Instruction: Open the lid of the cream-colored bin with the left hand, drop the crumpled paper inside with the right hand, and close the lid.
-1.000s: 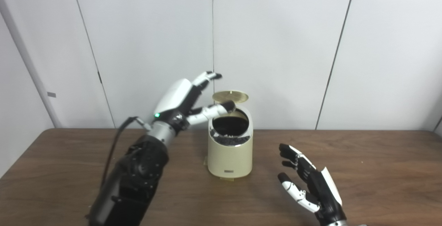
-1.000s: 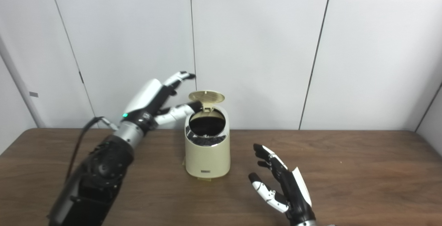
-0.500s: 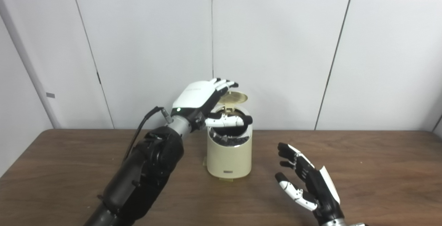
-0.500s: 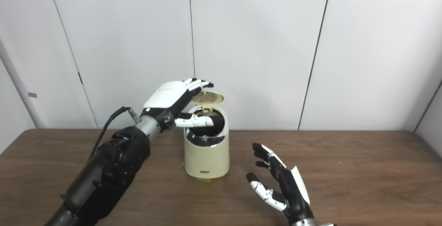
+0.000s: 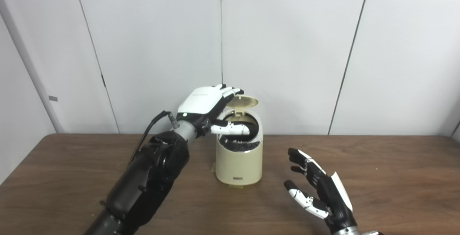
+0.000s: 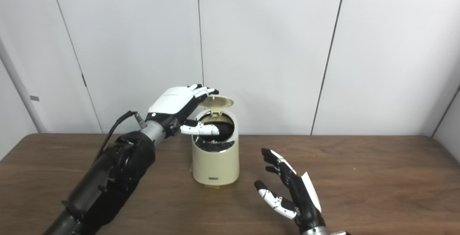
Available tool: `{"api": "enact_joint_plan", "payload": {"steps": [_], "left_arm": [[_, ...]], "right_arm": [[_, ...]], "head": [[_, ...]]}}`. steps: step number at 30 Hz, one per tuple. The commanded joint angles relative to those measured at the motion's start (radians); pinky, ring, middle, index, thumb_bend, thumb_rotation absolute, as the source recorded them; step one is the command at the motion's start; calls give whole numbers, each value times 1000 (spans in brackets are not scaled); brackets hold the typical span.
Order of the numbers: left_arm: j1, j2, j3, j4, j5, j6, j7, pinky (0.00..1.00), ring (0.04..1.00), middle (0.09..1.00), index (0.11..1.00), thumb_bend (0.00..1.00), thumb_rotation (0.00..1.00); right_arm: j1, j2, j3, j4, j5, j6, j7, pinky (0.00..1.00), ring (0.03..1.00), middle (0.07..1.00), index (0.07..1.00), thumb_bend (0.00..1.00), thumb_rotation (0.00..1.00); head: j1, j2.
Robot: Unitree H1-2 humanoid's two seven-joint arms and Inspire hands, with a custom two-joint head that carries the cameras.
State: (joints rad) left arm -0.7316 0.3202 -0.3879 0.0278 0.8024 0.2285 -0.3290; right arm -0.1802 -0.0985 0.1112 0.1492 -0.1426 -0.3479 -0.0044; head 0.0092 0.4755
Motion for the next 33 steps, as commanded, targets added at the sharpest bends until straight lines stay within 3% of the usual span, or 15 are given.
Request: {"api": "enact_joint_plan", "payload": {"steps": [1, 15, 19, 24, 30, 33], "left_arm": [[-36, 22, 2, -33, 29, -15, 1, 1000, 969, 903, 908, 934, 949], [80, 74, -50, -80, 146, -82, -45, 968, 940, 893, 904, 976, 972], [111, 90, -63, -66, 184, -111, -39, 954, 926, 878, 894, 952, 929], [140, 111, -86, -36, 242, -149, -34, 979, 926, 888, 883, 939, 921], [162, 127, -115, -4, 324, -152, -49, 1000, 939, 903, 892, 930, 900], [167, 135, -132, 22, 368, -175, -14, 982, 926, 890, 878, 931, 891]], "right_arm": [[16, 24, 10, 41, 2, -39, 2, 791, 866, 877, 860, 152, 318], [23, 36, 13, 12, 10, -2, 9, 779, 859, 873, 858, 153, 271], [25, 39, 15, -1, -1, 8, 7, 773, 853, 868, 851, 149, 246], [28, 37, 19, -20, -16, 18, 8, 771, 858, 874, 855, 147, 285], [38, 44, 17, -44, -15, 43, 8, 777, 860, 876, 857, 150, 266], [42, 47, 17, -56, -14, 55, 10, 777, 859, 872, 856, 157, 287]], "head": [[1, 0], [-6, 18], [-11, 24], [-19, 34], [-22, 46], [-23, 51]]}}
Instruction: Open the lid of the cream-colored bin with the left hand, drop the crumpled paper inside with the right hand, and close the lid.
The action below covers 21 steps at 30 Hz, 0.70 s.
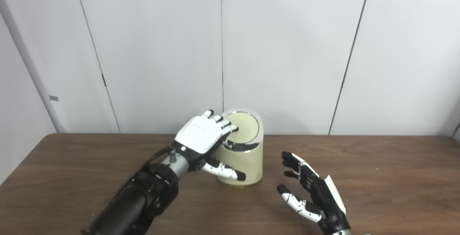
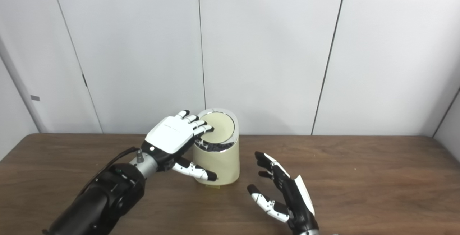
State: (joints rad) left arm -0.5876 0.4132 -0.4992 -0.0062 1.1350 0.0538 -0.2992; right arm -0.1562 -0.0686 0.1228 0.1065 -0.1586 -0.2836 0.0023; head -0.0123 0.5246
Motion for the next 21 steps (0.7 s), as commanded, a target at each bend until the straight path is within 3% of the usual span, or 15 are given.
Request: {"api": "enact_joint_plan", "payload": {"steps": [1, 9, 21], "left_arm": [[23, 45, -31, 63, 58, -8, -38, 993, 929, 890, 879, 930, 896], [36, 66, -125, 130, 206, -60, 25, 1000, 931, 893, 879, 952, 923], [37, 64, -78, 87, 137, -70, 28, 1000, 924, 884, 867, 903, 924]], "right_arm": [[18, 18, 6, -17, 3, -4, 3, 775, 859, 872, 855, 157, 290], [14, 27, 6, -14, 10, -6, 2, 782, 862, 876, 855, 165, 288], [4, 29, 3, 6, 5, -15, -4, 766, 860, 877, 856, 165, 317]], "head": [[-2, 3], [-12, 4], [-8, -4]]}}
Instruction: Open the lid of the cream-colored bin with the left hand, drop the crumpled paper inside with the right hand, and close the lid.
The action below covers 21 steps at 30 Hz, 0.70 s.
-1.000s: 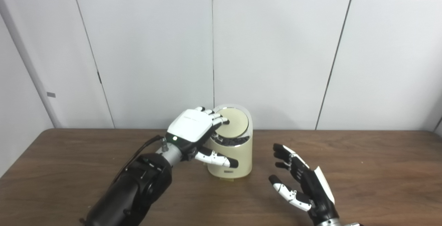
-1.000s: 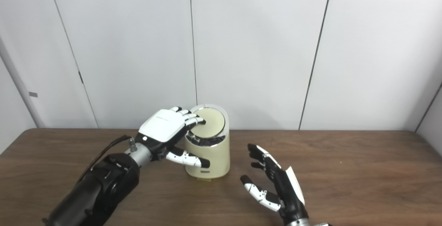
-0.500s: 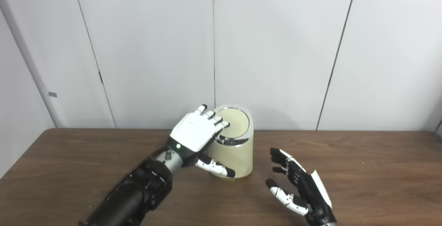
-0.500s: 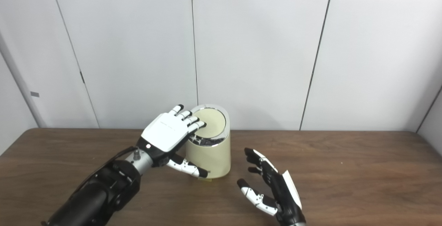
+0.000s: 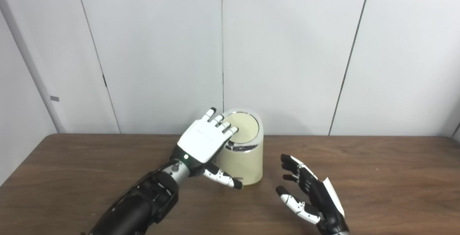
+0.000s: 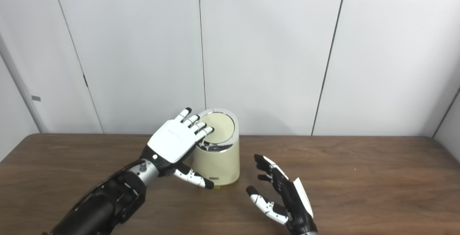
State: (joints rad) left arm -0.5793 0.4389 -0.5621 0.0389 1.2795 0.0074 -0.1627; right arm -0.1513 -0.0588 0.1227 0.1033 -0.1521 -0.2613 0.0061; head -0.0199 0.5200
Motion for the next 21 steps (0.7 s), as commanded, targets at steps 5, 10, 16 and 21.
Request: {"api": "enact_joint_plan", "payload": {"steps": [5, 10, 16, 21], "left_arm": [[29, 37, 16, -10, -72, -25, -133, 1000, 914, 879, 865, 895, 958], [11, 31, 51, -71, -96, -12, -177, 1000, 937, 892, 883, 887, 975], [-34, -2, 96, -82, -63, 30, -182, 1000, 954, 912, 910, 873, 986], [-70, -45, 136, -58, -49, 67, -178, 1000, 983, 941, 939, 872, 1000]], "right_arm": [[-9, 20, 1, 31, 10, -57, -6, 763, 861, 878, 856, 166, 323], [-12, 18, 4, 32, 9, -47, 0, 778, 866, 880, 857, 158, 281], [-27, 17, 5, 64, 4, -73, -5, 774, 864, 878, 858, 164, 241], [-32, 21, 2, 78, 8, -73, -7, 787, 868, 881, 863, 171, 261]], "head": [[4, -5], [7, -16], [8, -32], [8, -39]]}}
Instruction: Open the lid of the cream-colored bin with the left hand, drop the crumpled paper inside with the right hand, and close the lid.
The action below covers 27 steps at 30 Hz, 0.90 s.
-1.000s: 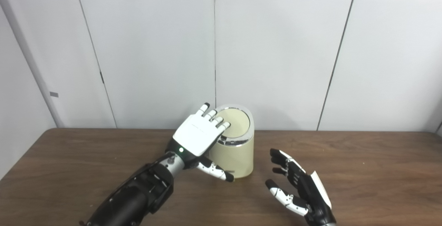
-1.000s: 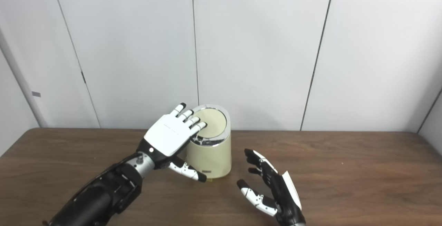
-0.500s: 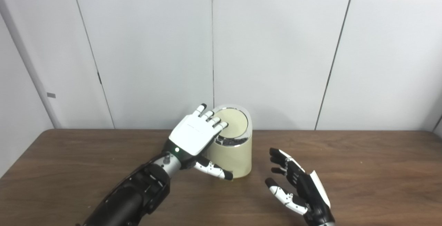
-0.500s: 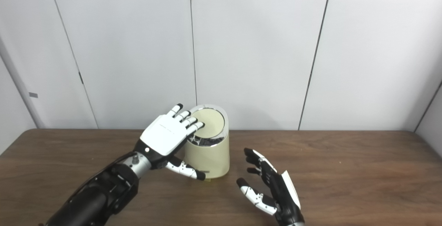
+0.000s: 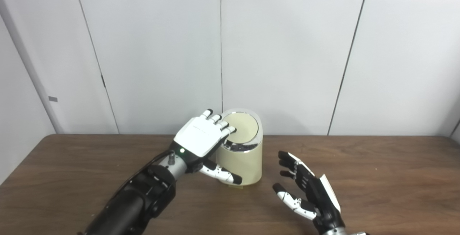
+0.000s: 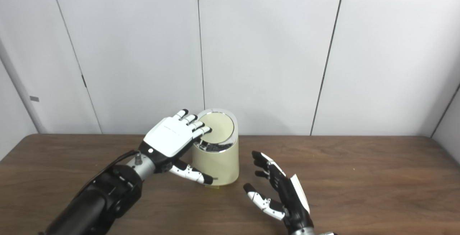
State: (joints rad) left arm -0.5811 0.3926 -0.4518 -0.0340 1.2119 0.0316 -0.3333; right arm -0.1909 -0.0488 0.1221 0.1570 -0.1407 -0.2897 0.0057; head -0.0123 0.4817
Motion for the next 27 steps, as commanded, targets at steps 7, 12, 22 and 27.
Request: {"api": "enact_joint_plan", "payload": {"steps": [7, 12, 22, 27], "left_arm": [[-120, -49, 71, 45, 7, 69, 21, 1000, 991, 963, 958, 837, 1000], [-138, -70, 105, 44, -24, 90, 8, 1000, 999, 978, 974, 828, 1000], [-125, -70, 185, 12, -145, 91, 37, 1000, 967, 941, 948, 862, 1000], [-94, -84, 262, -59, -260, 85, 100, 899, 867, 842, 859, 935, 1000]], "right_arm": [[-5, 8, 3, 64, 0, -86, -4, 795, 875, 888, 869, 174, 293], [-7, 13, 1, 70, -2, -82, -8, 787, 872, 888, 866, 176, 301], [-14, 7, 6, 87, -26, -103, -19, 777, 867, 883, 865, 157, 249], [-13, 9, 2, 83, 0, -96, -8, 791, 875, 884, 862, 171, 245]], "head": [[-2, -12], [-3, -17], [-1, -22], [-1, -21]]}}
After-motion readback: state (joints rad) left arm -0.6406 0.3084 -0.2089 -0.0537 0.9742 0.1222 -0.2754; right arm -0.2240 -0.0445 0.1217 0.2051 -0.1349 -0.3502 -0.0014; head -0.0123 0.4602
